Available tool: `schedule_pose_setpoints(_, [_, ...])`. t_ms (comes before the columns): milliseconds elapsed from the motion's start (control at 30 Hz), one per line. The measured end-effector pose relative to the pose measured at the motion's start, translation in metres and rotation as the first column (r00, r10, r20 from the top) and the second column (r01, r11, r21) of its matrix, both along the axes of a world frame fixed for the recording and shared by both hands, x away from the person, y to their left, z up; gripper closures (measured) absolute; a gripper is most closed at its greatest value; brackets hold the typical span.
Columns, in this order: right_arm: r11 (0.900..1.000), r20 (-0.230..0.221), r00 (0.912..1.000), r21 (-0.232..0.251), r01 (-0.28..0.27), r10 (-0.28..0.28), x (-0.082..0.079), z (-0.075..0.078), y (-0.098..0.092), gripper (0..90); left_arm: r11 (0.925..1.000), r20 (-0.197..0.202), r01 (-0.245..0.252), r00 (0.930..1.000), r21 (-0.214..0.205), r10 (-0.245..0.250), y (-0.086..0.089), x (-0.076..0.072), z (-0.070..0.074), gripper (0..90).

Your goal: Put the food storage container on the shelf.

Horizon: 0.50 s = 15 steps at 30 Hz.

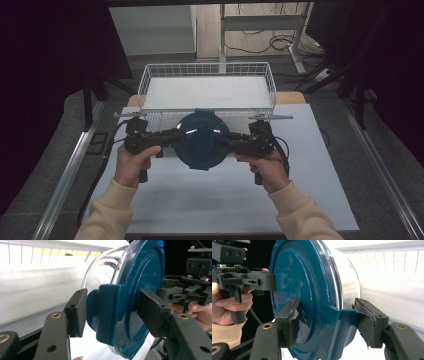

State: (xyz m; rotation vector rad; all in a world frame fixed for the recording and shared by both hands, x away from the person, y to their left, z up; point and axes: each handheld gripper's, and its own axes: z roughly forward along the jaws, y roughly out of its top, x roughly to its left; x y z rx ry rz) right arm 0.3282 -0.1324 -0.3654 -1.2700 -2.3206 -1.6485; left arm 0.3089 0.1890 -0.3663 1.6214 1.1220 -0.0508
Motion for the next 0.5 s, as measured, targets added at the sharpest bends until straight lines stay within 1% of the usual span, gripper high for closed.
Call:
schedule_pose_setpoints(200, [0.9999, 0.024, 0.9997, -0.016, -0.004, 0.004, 0.012, 0.018, 0.004, 39.4, 0.9997, 0.02, -0.007, 0.9998, -0.022, 0.007, 0.004, 0.011, 0.013, 42.8])
schedule_pose_setpoints(300, [0.9997, 0.037, 0.9993, -0.021, -0.011, 0.012, 0.019, 0.027, 0.006, 39.4, 0.9998, 0.031, -0.008, 0.9995, -0.02, 0.009, 0.006, 0.017, 0.02, 42.8])
schedule_pose_setpoints(333, [0.9997, 0.04, 0.9991, -0.023, -0.013, 0.014, 0.021, 0.029, 0.007, 39.4, 0.9998, 0.031, -0.008, 0.9995, -0.02, 0.009, 0.006, 0.017, 0.02, 42.8])
schedule_pose_setpoints(367, [0.9996, 0.043, 0.999, -0.023, -0.014, 0.015, 0.024, 0.033, 0.007, 39.4, 0.9998, 0.036, -0.008, 0.9993, -0.02, 0.009, 0.008, 0.02, 0.025, 42.8])
schedule_pose_setpoints(400, [0.9996, 0.043, 0.999, -0.023, -0.014, 0.015, 0.024, 0.033, 0.007, 39.4, 0.9998, 0.036, -0.008, 0.9993, -0.02, 0.009, 0.008, 0.02, 0.025, 42.8])
schedule_pose_setpoints(433, [0.9995, 0.047, 0.9987, -0.028, -0.018, 0.019, 0.027, 0.038, 0.008, 39.4, 0.9997, 0.04, -0.009, 0.9991, -0.022, 0.01, 0.009, 0.024, 0.031, 42.8])
schedule_pose_setpoints(467, [0.9994, 0.052, 0.9984, -0.03, -0.018, 0.019, 0.029, 0.041, 0.009, 39.4, 0.9997, 0.04, -0.009, 0.9991, -0.022, 0.01, 0.009, 0.024, 0.031, 42.8])
schedule_pose_setpoints(500, [0.9993, 0.055, 0.9983, -0.032, -0.019, 0.021, 0.031, 0.044, 0.009, 39.4, 0.9997, 0.045, -0.01, 0.9989, -0.024, 0.011, 0.009, 0.027, 0.036, 42.8])
